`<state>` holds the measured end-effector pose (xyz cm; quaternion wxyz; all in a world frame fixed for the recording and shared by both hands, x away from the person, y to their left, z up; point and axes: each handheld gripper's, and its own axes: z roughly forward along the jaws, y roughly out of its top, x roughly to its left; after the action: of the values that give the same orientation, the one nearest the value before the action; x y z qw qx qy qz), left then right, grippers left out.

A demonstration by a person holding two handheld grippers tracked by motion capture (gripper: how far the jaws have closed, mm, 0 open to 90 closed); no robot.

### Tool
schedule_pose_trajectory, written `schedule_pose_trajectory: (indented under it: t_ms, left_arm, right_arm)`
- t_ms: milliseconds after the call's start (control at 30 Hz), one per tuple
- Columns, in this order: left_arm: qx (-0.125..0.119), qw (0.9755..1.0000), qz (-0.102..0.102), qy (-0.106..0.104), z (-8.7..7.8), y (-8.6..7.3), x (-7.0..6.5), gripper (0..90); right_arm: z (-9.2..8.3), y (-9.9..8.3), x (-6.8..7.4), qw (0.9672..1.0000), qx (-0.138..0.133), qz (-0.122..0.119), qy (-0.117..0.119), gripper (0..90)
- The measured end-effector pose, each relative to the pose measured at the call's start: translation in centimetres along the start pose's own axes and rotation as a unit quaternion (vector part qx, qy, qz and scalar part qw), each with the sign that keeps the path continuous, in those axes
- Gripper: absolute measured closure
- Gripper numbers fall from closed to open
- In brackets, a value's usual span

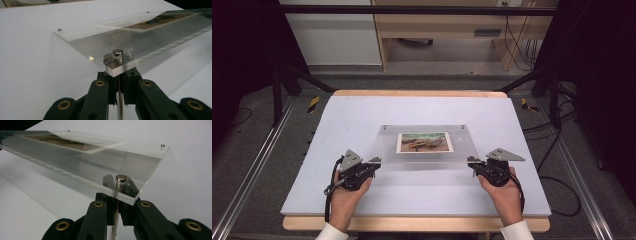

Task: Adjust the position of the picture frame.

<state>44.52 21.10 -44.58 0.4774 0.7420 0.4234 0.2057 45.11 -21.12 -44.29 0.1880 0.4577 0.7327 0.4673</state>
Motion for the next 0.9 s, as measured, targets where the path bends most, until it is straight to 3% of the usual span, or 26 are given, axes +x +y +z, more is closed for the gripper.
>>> schedule_pose_trajectory:
  t_ms: [333,900]
  left_arm:
    - [0.008,1.0000,0.002,-0.001,0.1,-0.5,0.0,82.9]
    - [0.036,0.9993,0.002,0.006,0.8,-1.9,-0.3,83.2]
  right_arm:
    - [0.1,-0.4,0.0,1.0000,0.007,0.005,0.001,84.1]
    - [0.7,-2.1,0.1,0.9992,0.040,0.007,0.003,82.6]
